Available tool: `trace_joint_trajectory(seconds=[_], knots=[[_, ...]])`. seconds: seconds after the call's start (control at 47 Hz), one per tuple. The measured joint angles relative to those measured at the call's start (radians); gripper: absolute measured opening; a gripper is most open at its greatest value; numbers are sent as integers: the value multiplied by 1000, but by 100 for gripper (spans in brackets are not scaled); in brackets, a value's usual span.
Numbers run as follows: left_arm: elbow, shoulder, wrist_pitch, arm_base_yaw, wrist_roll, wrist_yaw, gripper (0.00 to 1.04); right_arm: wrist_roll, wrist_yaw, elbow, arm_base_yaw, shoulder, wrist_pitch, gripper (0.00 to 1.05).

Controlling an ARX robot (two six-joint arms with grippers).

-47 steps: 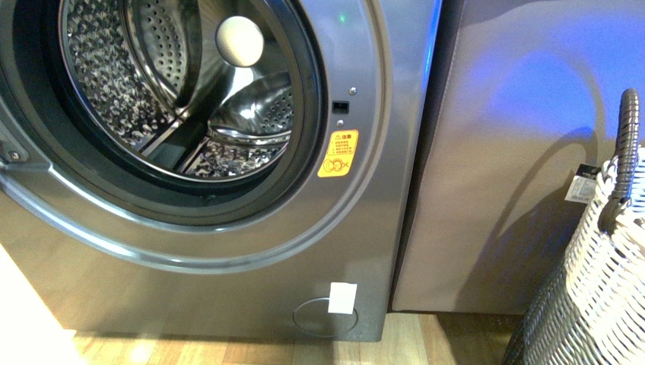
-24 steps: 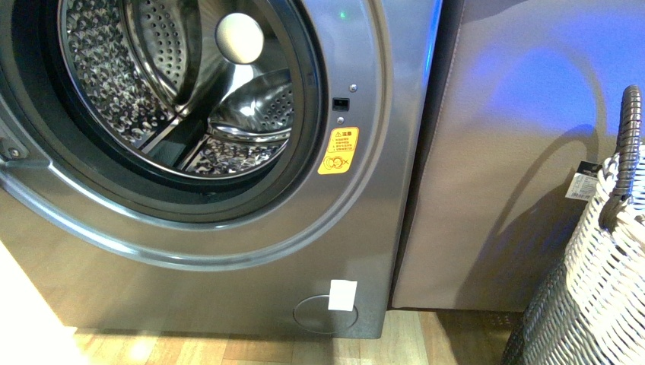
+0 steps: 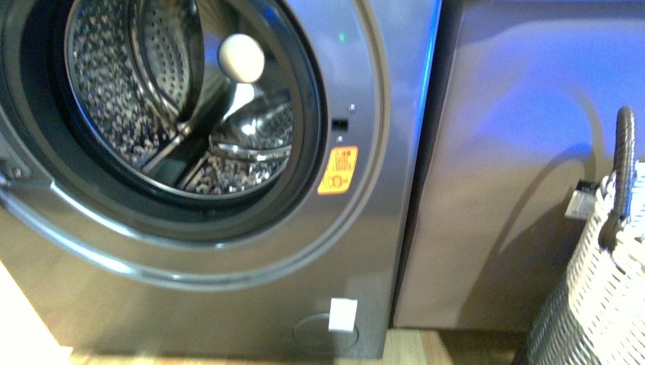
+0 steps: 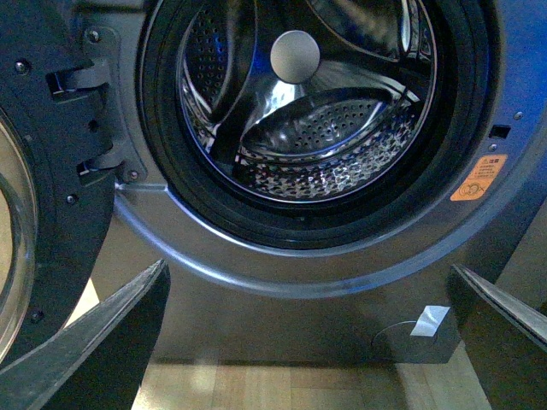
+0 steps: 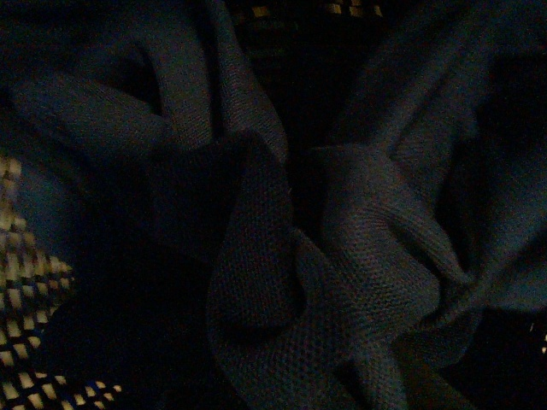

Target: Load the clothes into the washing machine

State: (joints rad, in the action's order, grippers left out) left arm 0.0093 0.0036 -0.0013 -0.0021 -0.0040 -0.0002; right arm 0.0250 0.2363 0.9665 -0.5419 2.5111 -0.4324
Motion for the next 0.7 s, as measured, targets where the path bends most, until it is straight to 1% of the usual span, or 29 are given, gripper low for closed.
trace_joint_trajectory(seconds=[0.213,0.425,0.574,0.701], knots=[[0,0,0,0,0,0,98,7,78,-160,-15,-306,-37,13],[0,0,0,0,0,0,98,18,170,-269,-43,-680,13,13],[0,0,0,0,0,0,98,12,245,-235,-55,-997,138,13],[0,0,0,0,0,0,98,1,282,-120,-37,-1176,242,13]])
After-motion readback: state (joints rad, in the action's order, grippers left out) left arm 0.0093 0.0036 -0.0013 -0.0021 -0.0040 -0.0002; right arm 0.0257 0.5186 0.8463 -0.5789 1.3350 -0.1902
